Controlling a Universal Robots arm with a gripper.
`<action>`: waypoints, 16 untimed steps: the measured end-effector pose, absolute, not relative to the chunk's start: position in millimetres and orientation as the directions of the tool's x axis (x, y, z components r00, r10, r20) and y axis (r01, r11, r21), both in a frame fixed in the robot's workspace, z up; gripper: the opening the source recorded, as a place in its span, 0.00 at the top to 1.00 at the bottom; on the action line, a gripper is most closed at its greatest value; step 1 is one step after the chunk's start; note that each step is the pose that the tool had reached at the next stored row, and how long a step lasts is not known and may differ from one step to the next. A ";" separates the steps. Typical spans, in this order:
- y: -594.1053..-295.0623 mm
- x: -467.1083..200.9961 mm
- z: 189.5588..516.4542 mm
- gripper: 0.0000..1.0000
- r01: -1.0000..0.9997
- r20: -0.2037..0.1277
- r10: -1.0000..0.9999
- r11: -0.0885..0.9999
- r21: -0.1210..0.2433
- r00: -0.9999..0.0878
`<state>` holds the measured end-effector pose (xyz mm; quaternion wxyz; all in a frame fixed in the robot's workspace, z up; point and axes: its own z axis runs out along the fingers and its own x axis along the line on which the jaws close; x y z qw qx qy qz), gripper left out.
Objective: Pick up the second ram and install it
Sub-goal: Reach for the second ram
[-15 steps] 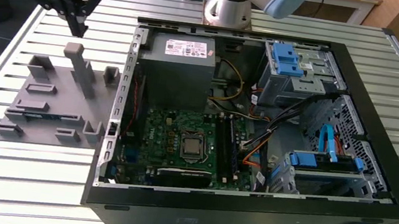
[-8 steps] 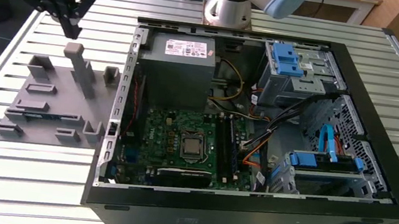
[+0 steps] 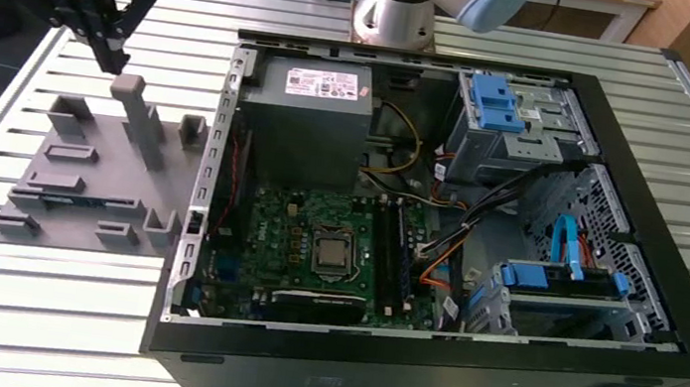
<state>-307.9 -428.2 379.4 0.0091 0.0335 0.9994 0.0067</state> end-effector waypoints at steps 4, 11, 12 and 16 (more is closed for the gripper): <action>-431.8 -312.7 378.9 0.89 0.067 -0.018 0.067 0.998 0.014 -0.998; -431.9 -328.6 378.7 0.89 0.067 -0.018 0.067 0.998 0.014 -0.998; -431.9 -331.2 378.6 0.89 0.067 -0.018 0.067 0.998 0.014 -0.998; -431.9 -338.0 378.6 0.89 0.067 -0.018 0.067 0.998 0.014 -0.998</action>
